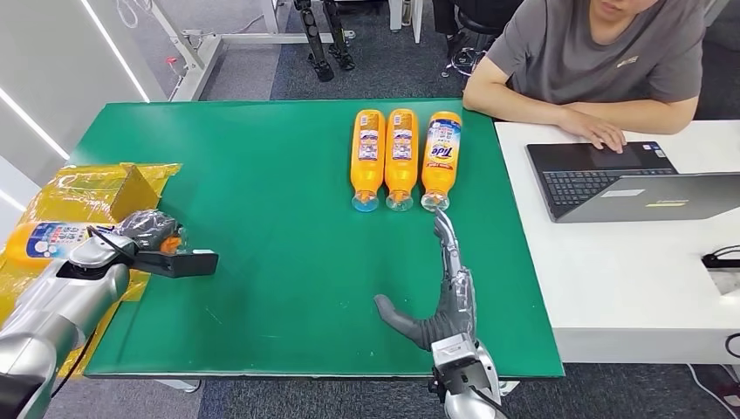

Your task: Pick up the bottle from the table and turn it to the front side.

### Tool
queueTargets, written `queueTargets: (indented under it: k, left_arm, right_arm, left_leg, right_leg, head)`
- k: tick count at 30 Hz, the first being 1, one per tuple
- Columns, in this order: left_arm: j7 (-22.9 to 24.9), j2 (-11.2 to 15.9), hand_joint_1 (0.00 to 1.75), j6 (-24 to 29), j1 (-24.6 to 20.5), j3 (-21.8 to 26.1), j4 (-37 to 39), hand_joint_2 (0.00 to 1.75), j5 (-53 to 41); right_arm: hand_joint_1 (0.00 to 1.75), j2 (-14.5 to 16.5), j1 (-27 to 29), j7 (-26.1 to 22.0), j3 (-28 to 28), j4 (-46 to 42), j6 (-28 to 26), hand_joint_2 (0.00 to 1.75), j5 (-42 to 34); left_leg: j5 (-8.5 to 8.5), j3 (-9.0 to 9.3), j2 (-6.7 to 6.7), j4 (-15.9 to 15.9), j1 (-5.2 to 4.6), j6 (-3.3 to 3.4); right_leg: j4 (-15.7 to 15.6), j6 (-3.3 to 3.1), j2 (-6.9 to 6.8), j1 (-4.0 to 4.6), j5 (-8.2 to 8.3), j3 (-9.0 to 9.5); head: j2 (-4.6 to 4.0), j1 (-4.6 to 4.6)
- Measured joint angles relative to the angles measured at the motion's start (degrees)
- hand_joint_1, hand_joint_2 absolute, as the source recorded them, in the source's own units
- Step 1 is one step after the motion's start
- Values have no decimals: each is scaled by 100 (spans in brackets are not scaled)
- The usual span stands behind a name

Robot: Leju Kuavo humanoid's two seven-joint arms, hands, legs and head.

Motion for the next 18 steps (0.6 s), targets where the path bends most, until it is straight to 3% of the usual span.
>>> queueTargets:
  k: [4,5,8,9,18]
  left_arm:
    - [-411,-10,175,-135,111,28,1,175,235]
    - [-418,-19,138,-119,138,28,1,175,244]
    - [-390,-55,7,-14,189,28,1,175,274]
    - [-370,-73,0,38,200,28,1,175,298]
    - [-181,-176,0,234,213,45,1,175,336]
  right_arm:
    - [0,14,-22,59,-2,0,51,175,14]
    - [0,20,-25,64,-3,0,57,175,19]
    - [0,36,-25,71,-4,0,63,175,48]
    - [0,40,-24,72,-4,0,63,175,57]
    - [0,48,-22,81,-4,-2,57,175,102]
  left_leg:
    - [0,0,-3,0,0,0]
    - [0,1,-3,0,0,0]
    - [0,1,-3,0,0,0]
    - [0,1,-4,0,0,0]
    - [0,1,-3,0,0,0]
  right_leg:
    - [-1,0,-5,0,-1,0]
    - [-1,0,-4,0,0,-1]
    - [-1,0,-3,0,0,-2]
    - [-1,0,-4,0,0,-2]
    - [-1,0,-4,0,0,-1]
  head:
    - [0,1]
    - [0,0]
    - [0,1]
    - [0,1]
    - [0,1]
